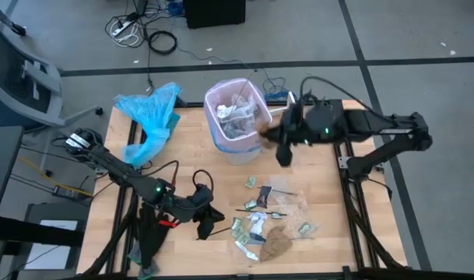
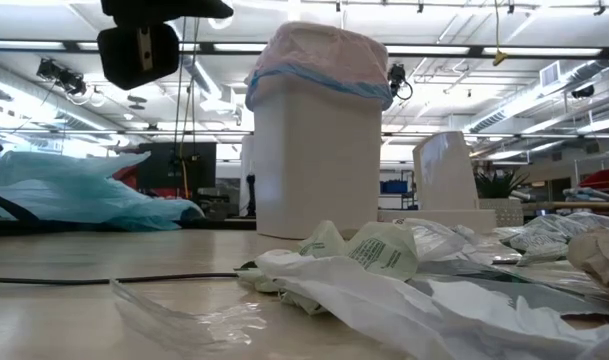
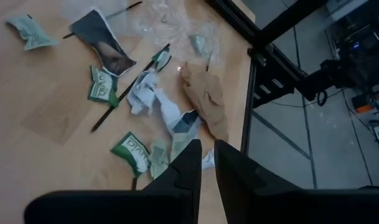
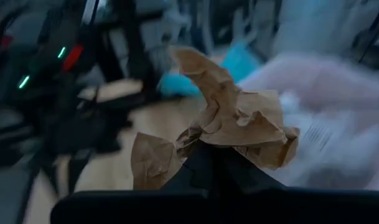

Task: Place trash/remove bag and relplace
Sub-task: Put the brown napkin into the trash bin, then put the clear cellophane into the trash bin

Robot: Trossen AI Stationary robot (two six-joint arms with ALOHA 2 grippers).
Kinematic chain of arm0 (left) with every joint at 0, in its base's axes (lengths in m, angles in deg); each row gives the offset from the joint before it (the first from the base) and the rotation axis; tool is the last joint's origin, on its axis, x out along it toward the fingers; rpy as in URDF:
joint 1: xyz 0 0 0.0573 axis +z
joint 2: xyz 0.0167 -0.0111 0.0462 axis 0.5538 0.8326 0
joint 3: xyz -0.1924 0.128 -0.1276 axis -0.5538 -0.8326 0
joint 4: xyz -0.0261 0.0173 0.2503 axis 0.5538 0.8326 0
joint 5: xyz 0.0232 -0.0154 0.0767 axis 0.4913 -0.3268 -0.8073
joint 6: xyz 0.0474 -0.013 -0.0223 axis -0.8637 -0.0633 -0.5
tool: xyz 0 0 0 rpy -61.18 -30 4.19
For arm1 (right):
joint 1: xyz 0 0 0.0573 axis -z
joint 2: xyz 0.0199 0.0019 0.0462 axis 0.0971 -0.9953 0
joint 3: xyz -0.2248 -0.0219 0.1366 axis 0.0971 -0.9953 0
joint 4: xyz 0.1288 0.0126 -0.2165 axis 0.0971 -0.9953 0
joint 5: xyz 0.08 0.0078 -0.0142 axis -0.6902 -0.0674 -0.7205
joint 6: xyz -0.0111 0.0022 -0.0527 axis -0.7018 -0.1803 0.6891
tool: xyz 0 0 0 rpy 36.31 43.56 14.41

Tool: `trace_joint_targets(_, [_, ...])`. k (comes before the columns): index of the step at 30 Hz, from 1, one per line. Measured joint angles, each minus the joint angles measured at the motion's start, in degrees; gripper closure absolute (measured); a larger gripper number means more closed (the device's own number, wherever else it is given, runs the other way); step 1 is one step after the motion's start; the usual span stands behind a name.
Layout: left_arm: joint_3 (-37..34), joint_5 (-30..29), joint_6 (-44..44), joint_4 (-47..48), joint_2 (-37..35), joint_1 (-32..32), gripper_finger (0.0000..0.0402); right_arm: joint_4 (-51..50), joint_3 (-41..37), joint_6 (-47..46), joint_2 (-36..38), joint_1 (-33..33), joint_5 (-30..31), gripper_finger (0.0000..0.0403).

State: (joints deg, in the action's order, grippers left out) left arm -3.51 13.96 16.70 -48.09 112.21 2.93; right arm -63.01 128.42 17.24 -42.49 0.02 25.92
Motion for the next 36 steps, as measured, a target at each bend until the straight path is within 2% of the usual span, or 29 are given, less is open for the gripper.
trace_joint_targets(6, [0.0, 0.01, 1.01, 0.19, 0.0, 0.0, 0.0349, 10.03, 0.54, 5.49, -5.65, 8.57, -5.84, 0.0403])
trace_joint_targets(11, [0.0, 0.02, 1.23, -0.25, 0.0, 0.0, 0.0349, 14.76, 0.54, 5.69, -10.14, 14.08, -6.23, 0.0395])
trace_joint_targets(18, [0.02, 0.05, 1.24, -1.05, 0.0, 0.0, 0.0349, 18.99, 0.53, 5.67, -14.48, 18.19, -14.64, 0.0353])
trace_joint_targets(27, [0.02, 0.09, 2.07, -0.97, 0.0, -0.04, 0.0349, 18.57, 0.51, 5.63, -12.91, 19.81, -15.05, 0.0271])
trace_joint_targets(32, [0.02, 0.09, 2.1, -0.92, 0.0, -0.04, 0.0349, 14.74, 0.51, 6.06, -9.83, 20.6, -13.64, 0.0248])
trace_joint_targets(36, [0.02, 0.09, 2.12, -0.99, 0.0, -0.07, 0.0349, 7.27, 0.55, 6.11, -4.51, 21.39, -11.63, 0.0241])
